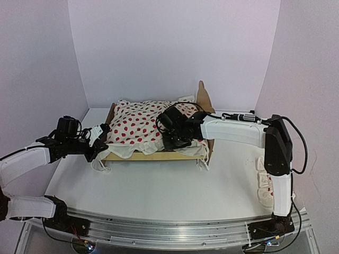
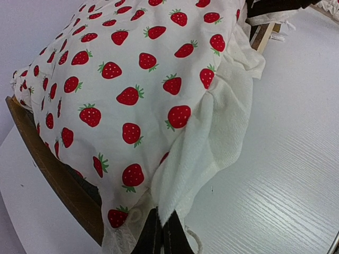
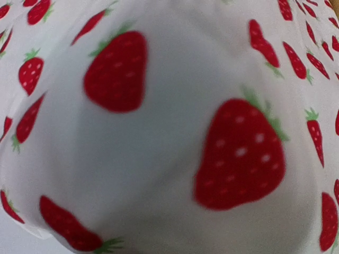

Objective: Set up the pet bed

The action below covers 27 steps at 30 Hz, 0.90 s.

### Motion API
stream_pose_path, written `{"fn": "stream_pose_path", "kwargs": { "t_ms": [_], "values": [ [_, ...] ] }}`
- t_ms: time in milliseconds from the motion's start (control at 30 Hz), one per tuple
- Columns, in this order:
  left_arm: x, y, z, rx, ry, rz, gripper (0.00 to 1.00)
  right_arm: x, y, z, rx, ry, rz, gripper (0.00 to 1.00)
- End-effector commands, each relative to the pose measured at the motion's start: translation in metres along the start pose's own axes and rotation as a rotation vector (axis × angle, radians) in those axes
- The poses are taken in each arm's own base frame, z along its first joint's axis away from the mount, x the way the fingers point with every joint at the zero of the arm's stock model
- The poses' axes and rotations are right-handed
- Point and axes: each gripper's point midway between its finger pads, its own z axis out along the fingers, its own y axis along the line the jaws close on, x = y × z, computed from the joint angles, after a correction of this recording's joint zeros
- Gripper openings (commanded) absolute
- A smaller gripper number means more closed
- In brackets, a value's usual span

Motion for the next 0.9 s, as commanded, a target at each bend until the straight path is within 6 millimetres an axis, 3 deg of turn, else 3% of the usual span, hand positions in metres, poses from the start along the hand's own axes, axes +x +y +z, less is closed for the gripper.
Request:
{"fn": "stream_pose_path", "kwargs": {
  "t_ms": [0, 133, 233, 333, 567, 700, 867],
  "values": [
    [-0.013, 0.010, -0.007, -0.045, -0.040, 0.013, 0.00, -0.019, -0.002, 0.000, -0.022, -0.040, 0.037, 0.03],
    [-0.014, 0.013, -0.009, -0.064, -0.045, -0.006, 0.00, -0.029, 0.013, -0.029, -0.144, -0.048, -0.021, 0.00],
    [-0.018, 0.018, -0.011, -0.090, -0.054, -0.019, 0.00, -0.025, 0.023, -0.055, -0.253, -0.029, -0.059, 0.00],
    [-0.023, 0.022, -0.013, -0.105, -0.065, -0.024, 0.00, -0.011, 0.016, -0.070, -0.287, -0.004, -0.063, 0.00],
    [-0.029, 0.025, -0.014, -0.108, -0.077, -0.023, 0.00, 0.006, 0.017, -0.096, -0.391, 0.022, -0.076, 0.00],
    [-0.021, 0.024, -0.010, -0.111, -0.061, -0.026, 0.00, 0.020, 0.024, -0.091, -0.429, 0.075, -0.073, 0.00],
    [-0.014, 0.019, -0.008, -0.089, -0.039, -0.019, 0.00, 0.048, 0.025, -0.086, -0.465, 0.176, -0.050, 0.25]
  ]
}}
